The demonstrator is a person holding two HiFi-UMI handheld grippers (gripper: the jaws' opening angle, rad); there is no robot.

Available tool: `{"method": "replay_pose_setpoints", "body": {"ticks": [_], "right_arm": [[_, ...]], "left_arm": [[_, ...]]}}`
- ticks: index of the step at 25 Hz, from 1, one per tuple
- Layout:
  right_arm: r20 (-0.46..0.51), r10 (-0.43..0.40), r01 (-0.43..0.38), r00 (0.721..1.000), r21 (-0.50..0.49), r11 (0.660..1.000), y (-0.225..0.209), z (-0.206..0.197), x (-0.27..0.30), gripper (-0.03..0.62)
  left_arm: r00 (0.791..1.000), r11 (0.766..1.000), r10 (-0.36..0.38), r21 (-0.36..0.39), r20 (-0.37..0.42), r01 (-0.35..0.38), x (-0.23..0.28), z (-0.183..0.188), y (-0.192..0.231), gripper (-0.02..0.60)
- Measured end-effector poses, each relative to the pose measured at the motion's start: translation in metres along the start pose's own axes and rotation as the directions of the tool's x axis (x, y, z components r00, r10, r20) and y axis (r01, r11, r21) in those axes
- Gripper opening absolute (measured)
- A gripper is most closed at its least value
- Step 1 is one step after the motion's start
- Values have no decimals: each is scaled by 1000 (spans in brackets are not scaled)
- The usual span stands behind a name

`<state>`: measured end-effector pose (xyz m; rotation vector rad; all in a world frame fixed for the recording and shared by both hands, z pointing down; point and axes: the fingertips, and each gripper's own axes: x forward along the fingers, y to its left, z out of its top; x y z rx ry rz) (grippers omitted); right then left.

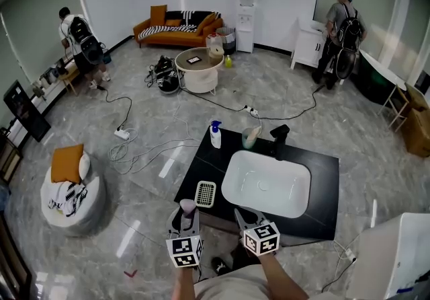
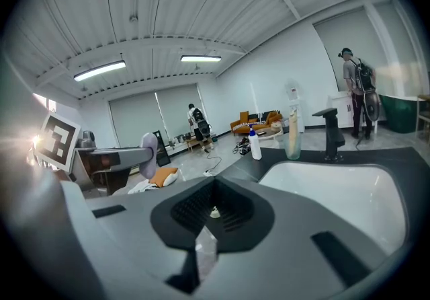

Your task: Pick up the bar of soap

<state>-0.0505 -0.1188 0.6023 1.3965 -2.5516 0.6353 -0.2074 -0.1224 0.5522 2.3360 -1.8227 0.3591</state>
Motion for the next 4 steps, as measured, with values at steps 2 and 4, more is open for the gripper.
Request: {"method": "replay_pose_setpoints", "body": {"ticks": [2, 4], "right_arm": [[1, 2, -2, 1000, -5, 1000, -1, 0, 0, 3], [2, 3, -3, 1000, -9, 1000, -1, 1, -1, 3]], "left_arm": [[1000, 1000, 2, 1, 8, -2, 1, 2, -1, 184], [1000, 1000, 4, 0, 14, -4, 2, 4, -2, 184]]}}
